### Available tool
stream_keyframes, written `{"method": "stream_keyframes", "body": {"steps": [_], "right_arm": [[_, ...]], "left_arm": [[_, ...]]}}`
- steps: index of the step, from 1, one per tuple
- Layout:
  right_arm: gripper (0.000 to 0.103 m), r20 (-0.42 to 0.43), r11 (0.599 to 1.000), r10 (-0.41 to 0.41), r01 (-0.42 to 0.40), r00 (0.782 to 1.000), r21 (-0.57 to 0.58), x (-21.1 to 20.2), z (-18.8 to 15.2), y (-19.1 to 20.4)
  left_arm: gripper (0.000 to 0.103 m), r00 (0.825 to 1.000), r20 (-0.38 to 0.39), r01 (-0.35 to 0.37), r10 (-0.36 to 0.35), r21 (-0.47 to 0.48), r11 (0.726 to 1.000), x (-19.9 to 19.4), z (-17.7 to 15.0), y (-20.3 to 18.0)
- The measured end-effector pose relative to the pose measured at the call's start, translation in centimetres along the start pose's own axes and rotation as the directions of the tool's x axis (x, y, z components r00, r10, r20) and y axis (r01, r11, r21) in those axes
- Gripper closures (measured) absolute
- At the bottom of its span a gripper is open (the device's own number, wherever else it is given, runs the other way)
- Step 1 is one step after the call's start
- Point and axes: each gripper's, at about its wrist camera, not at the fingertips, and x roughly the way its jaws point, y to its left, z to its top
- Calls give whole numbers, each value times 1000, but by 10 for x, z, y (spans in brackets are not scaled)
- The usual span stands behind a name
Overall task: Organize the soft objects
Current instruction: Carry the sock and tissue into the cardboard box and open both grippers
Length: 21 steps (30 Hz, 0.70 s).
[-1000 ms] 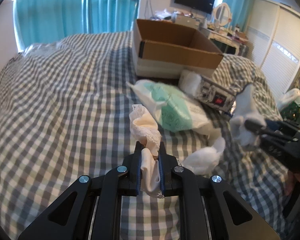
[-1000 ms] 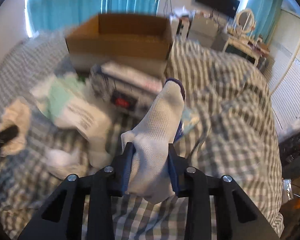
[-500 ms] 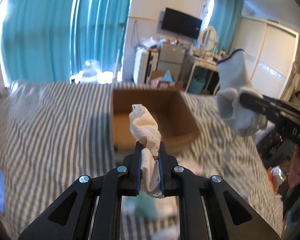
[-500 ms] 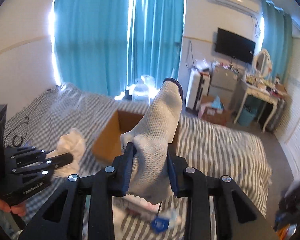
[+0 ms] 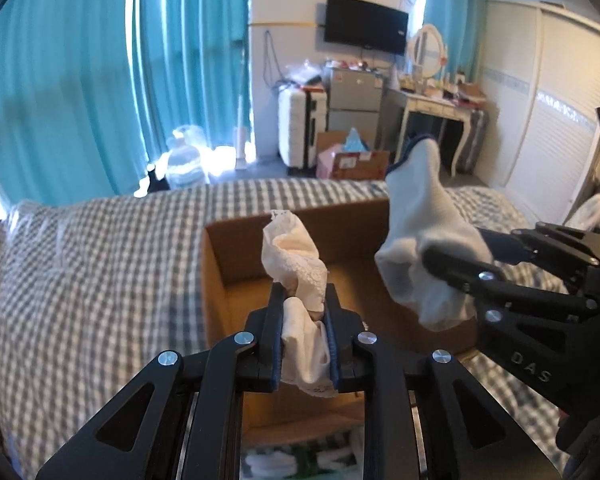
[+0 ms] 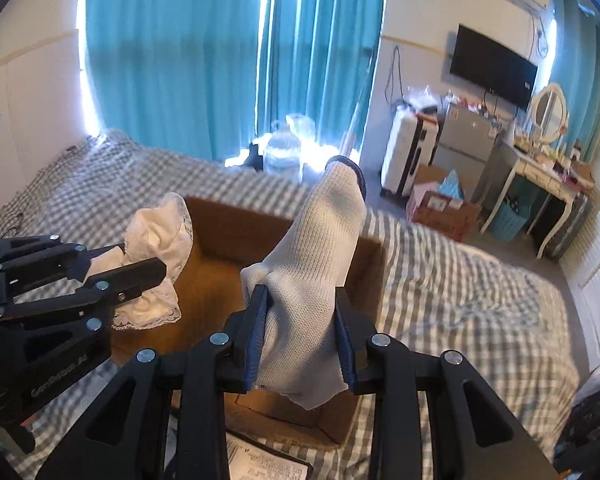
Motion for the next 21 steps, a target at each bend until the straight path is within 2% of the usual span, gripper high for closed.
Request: {"method": "stream_keyframes", "body": {"steps": [2,3,4,6,9,11,15,16,18,21], "right_arm": [[66,0,999,15,-15,1000,33,5,-9,-7],[60,8,999,17,-17,1000,37,5,-12,-8],[45,20,999,9,-9,1000,38,2,-13,-12],[28,52,999,-17,14,999,47,-10,-14,-18],[28,78,998,-35,30,996,55,-36,-12,-22],[26,99,998,-58,54,993,45,-57,-10,-21],[15,148,997,-82,83,986,1,-117,-9,-6],[12,158,996,-85,87,984,-8,-135,-12,-2],[9,151,996,-82,88,985,-28,-162,-17,8],[8,143,992,-86,98,986,-78,-202,-31,22]], "left_arm": [[81,1000,-20,17,-17,10,1000,11,-6,-2],[75,999,-29,26,-25,14,1000,13,-8,-3],[72,999,-27,31,-31,18,999,12,-7,-5],[54,1000,-5,27,-27,37,999,6,-8,-6],[37,998,54,6,-9,55,998,-20,-9,-9],[34,996,89,2,-7,56,998,-42,-9,-10],[32,988,150,-36,27,54,998,-95,-5,-11],[29,986,165,-39,30,53,998,-105,-6,-9],[15,979,202,-51,37,67,996,-135,-11,-7],[9,966,251,-92,69,78,993,-175,-25,-3]]}}
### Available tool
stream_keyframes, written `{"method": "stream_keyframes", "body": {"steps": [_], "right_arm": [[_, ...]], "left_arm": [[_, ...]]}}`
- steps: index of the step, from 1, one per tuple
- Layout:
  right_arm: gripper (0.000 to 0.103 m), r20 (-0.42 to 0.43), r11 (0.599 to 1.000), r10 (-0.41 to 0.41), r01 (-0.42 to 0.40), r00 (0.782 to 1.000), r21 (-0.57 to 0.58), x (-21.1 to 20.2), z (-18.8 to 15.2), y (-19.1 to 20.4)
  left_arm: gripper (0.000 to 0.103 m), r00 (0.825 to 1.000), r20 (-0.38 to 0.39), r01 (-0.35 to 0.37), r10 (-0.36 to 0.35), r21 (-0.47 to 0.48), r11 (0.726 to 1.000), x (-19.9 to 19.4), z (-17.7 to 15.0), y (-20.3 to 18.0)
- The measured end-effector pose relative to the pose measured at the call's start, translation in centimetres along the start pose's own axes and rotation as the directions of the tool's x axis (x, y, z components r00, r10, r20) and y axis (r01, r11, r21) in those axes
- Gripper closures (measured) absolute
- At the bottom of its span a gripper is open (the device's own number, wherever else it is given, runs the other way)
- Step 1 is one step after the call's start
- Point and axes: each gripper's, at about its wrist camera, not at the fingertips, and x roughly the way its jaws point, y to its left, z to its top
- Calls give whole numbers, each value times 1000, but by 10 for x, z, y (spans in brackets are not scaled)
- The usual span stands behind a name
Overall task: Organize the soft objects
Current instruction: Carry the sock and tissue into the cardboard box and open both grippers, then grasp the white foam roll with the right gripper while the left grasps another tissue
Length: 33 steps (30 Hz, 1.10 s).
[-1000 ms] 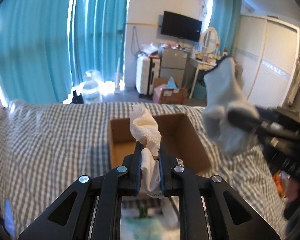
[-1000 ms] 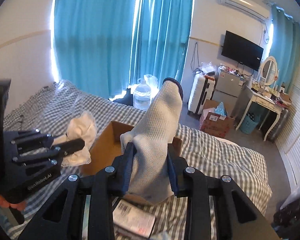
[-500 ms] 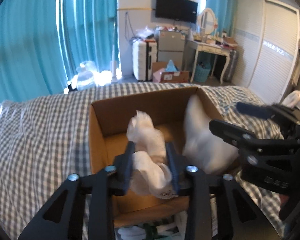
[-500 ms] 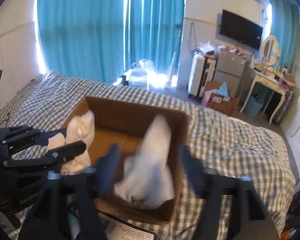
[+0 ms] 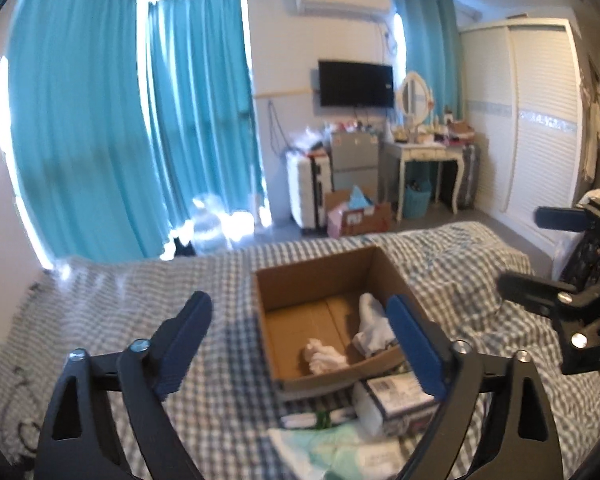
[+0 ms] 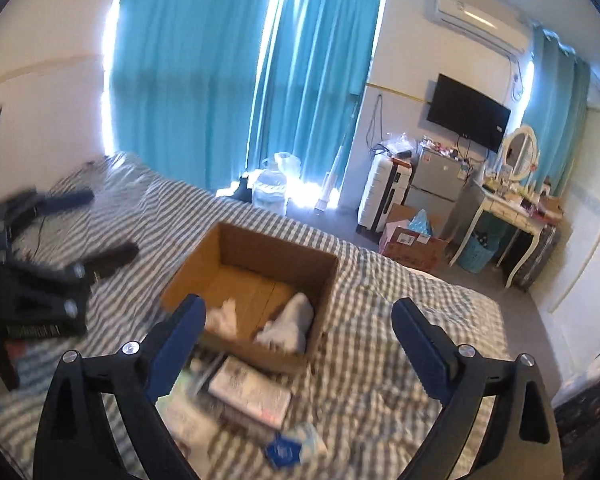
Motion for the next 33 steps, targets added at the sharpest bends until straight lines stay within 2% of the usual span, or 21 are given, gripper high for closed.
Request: {"method": "stream_keyframes", "body": {"steps": [3,5,8,11,13,15,17,22,26,28,30,32,33], "right_arm": [[0,-19,1000,11,-11,1000,-11,-32,-17,9],[0,-43,999,33,-33,999,-1,-42,-32,13],[0,-76,1000,26,-27,997,-12,-42,-61,24],[0,-126,999,36,-37,991,-7,-27,-95,31],[0,-183,998,61,-54,981,40,-6,-121,35],[0,-220,996,47,-30,974,82,9,-144,37],[0,-248,995,33,-8,968,103,24,-165,42],[0,-322,984,39,21,946,179,52,-197,41],[0,-313,971,53,24,948,237,55,-199,36],[0,-319,972,48,28,947,232,56,-200,38],[0,-322,975,42,32,946,221,56,-201,40],[0,-323,977,31,39,946,209,57,-200,43],[0,-323,978,30,39,946,204,56,-200,45]], "left_arm": [[8,1000,-21,-20,19,-35,999,-27,-14,5],[8,998,-50,-39,36,-66,997,-29,-25,10],[8,995,-80,-68,59,-103,992,-27,-53,7],[8,986,-162,-56,34,-134,989,-14,-92,-3],[8,977,-213,-55,23,-144,988,-4,-118,-14],[8,953,-302,-33,-17,-160,987,19,-149,-25],[8,939,-342,-24,-34,-163,986,32,-173,-33],[9,921,-387,4,-42,-98,995,45,-217,-56],[11,900,-425,78,-95,-57,995,51,-237,-70],[20,901,-422,93,-100,-36,995,52,-239,-75],[48,894,-427,127,-136,-49,991,52,-240,-76],[68,881,-432,175,-192,-80,981,51,-241,-75],[74,876,-435,189,-208,-86,978,50,-241,-75]]}}
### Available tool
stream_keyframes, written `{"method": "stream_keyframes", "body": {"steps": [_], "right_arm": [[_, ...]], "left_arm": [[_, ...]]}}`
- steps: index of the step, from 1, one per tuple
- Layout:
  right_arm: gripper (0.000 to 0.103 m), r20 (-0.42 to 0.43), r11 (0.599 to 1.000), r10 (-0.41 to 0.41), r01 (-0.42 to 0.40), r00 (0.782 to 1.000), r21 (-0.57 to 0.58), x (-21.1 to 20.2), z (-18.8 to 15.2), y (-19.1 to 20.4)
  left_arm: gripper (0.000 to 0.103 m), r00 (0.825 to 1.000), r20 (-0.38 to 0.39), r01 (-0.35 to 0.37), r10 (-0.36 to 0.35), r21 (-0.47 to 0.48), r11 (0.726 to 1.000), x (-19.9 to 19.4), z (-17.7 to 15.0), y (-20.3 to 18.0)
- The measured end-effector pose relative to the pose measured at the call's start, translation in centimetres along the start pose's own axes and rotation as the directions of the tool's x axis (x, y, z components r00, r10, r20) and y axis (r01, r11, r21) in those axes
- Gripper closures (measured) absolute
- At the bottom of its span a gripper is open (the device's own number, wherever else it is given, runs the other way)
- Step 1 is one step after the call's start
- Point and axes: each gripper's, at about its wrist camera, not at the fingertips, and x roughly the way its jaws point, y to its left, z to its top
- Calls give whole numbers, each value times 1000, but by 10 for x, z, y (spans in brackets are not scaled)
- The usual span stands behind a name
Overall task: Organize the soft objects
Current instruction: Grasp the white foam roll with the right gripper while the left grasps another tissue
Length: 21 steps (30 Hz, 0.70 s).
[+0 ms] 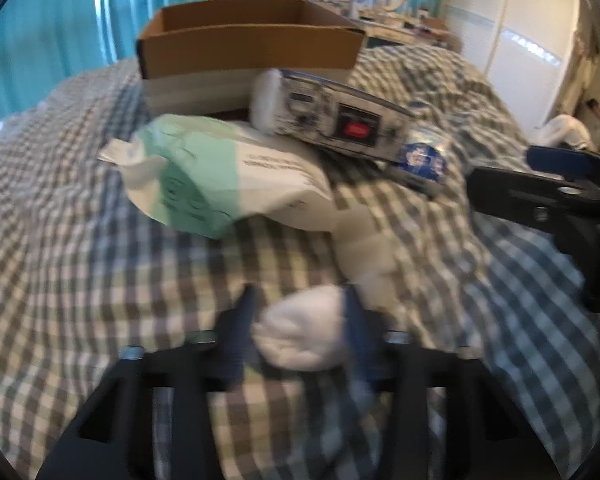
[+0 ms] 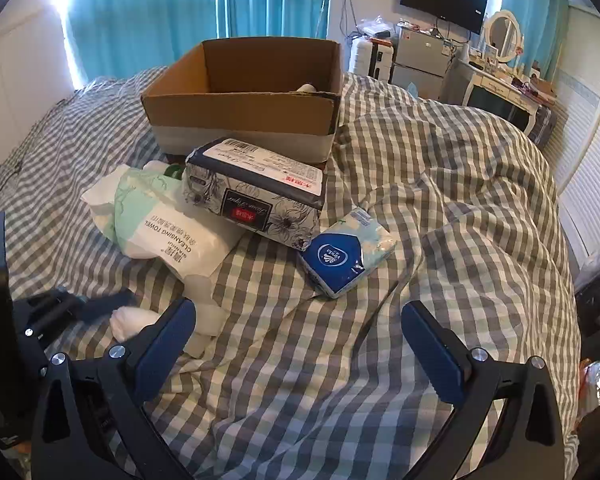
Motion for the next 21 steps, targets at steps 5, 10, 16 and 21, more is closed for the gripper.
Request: {"method": "stream_keyframes", "body": {"steps": [5,10,16,21], "right_arm": [[0,8,1000,9,-9,1000,-11,-2,-3,8],[5,-30,997,52,-54,998,-48,8,-2,29],[37,-120,991,80,-92,990,-93,51,-7,63],[61,-158,989,75,-94,985,-114,71,-12,77]], "left_arm": [[85,1000,22,5,-5,4,1000,-21,7,6],[85,989,101,-102,104,-31,994,-44,19,35],[85,978,91,-181,190,-98,979,-37,17,71],[85,982,52,-172,180,-125,977,-25,10,81]]}}
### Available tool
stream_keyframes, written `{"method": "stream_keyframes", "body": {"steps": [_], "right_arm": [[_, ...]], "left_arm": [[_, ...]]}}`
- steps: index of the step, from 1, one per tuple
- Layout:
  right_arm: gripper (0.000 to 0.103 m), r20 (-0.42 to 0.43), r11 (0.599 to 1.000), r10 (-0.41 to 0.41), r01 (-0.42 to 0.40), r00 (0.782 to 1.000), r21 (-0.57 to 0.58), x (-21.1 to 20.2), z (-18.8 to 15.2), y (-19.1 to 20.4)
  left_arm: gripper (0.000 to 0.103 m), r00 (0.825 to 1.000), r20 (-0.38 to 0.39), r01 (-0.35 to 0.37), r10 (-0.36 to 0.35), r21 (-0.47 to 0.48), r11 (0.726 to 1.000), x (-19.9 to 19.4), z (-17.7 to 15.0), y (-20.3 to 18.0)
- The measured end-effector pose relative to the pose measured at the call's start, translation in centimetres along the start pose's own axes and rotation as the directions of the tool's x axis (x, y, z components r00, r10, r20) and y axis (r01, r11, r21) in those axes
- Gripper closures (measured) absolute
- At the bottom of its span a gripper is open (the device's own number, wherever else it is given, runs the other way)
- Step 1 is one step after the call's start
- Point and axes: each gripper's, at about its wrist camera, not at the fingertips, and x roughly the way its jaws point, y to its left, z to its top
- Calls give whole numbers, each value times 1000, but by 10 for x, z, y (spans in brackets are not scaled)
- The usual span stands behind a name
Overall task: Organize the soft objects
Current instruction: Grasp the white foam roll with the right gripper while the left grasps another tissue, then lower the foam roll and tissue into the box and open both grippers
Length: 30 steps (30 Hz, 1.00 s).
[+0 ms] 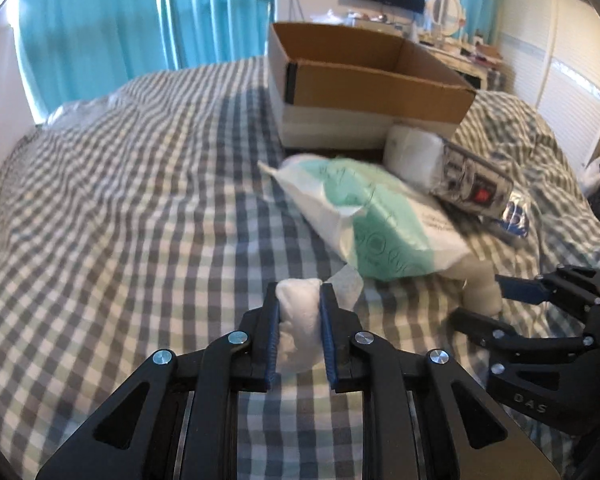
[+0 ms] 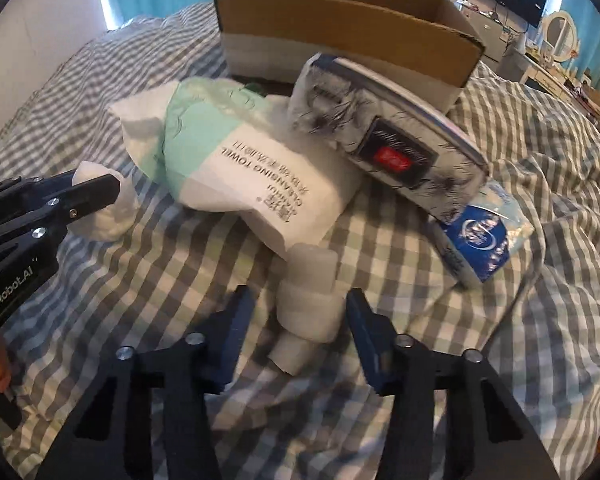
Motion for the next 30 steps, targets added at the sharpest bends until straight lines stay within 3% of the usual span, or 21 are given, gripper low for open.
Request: {"method": "stream_keyframes", "body": {"steps": [3,18,23,30], "right_arm": [[71,6,1000,-12,12,1000,15,1,-2,-2],[73,186,996,33,-49,982,78,-84,-20,-18],[73,278,998,34,-47,960,41,-129,7,-25],[73,439,1000,-4,3,898,2,-195,78,-44]], "left_arm": [[85,1000,-1,-1,1,10,1000,-2,-3,-2],[85,999,17,47,-46,-29,998,-47,3,-10],[85,992,99,82,-80,-14,997,-81,47,-14],[85,965,238,108,-107,11,994,-121,136,-16]]}}
